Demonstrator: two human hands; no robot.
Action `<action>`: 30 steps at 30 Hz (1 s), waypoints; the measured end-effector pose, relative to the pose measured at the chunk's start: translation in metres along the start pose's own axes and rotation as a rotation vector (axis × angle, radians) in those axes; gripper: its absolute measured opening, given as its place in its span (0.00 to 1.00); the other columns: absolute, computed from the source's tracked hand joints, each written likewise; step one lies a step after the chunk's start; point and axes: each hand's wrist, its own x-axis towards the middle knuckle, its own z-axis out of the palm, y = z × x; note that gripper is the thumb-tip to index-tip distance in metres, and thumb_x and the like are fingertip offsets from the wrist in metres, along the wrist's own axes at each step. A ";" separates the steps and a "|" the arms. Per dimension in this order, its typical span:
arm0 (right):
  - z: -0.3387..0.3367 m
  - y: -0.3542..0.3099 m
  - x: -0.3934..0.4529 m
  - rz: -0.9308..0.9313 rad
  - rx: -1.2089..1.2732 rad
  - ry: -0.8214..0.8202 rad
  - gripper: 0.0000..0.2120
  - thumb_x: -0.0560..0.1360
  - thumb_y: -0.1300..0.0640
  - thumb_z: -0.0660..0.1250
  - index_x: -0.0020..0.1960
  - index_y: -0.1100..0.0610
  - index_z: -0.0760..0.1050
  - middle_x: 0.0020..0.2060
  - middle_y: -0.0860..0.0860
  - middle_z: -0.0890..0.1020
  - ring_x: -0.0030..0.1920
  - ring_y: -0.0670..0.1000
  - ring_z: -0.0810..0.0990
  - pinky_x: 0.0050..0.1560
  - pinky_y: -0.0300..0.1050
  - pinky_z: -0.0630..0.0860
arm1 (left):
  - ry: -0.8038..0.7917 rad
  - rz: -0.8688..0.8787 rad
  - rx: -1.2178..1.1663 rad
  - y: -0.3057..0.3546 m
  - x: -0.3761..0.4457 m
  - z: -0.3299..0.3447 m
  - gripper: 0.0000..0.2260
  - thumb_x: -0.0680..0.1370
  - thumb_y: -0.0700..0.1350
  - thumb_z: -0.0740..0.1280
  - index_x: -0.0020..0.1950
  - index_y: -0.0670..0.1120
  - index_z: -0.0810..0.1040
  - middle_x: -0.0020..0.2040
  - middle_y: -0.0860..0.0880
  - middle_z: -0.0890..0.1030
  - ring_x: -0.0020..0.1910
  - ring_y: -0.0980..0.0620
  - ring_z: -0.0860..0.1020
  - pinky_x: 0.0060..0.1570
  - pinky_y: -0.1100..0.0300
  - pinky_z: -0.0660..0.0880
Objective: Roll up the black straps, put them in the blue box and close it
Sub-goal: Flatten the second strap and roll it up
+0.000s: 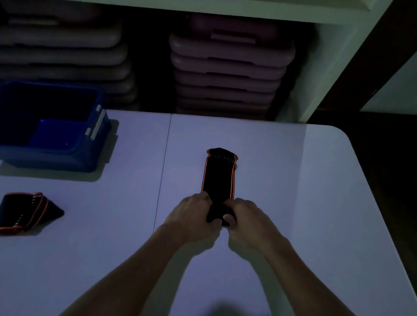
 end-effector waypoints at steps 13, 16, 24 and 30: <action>-0.003 -0.008 0.010 0.136 0.051 0.134 0.10 0.80 0.53 0.60 0.59 0.53 0.75 0.48 0.54 0.76 0.46 0.56 0.78 0.44 0.51 0.78 | 0.011 -0.065 -0.117 -0.001 0.009 -0.006 0.10 0.79 0.44 0.63 0.57 0.42 0.77 0.54 0.43 0.79 0.50 0.44 0.79 0.50 0.50 0.77; 0.003 -0.011 0.007 0.122 0.025 0.271 0.09 0.81 0.53 0.61 0.59 0.56 0.70 0.51 0.53 0.72 0.50 0.54 0.73 0.40 0.49 0.74 | 0.028 -0.068 -0.098 0.002 0.010 -0.003 0.10 0.78 0.43 0.62 0.58 0.43 0.77 0.54 0.43 0.78 0.49 0.43 0.79 0.50 0.47 0.78; 0.014 0.001 -0.005 -0.058 -0.041 0.263 0.16 0.77 0.51 0.65 0.62 0.54 0.72 0.55 0.50 0.71 0.55 0.51 0.71 0.44 0.46 0.76 | 0.107 -0.125 -0.097 0.003 0.013 -0.003 0.09 0.79 0.43 0.60 0.56 0.41 0.75 0.57 0.44 0.72 0.46 0.44 0.76 0.47 0.50 0.76; 0.014 0.005 -0.002 -0.047 -0.084 0.179 0.21 0.75 0.54 0.66 0.67 0.55 0.71 0.56 0.50 0.73 0.58 0.52 0.70 0.47 0.49 0.77 | 0.005 0.045 0.218 -0.001 0.012 -0.010 0.17 0.70 0.49 0.67 0.57 0.45 0.76 0.57 0.45 0.72 0.56 0.46 0.72 0.55 0.51 0.73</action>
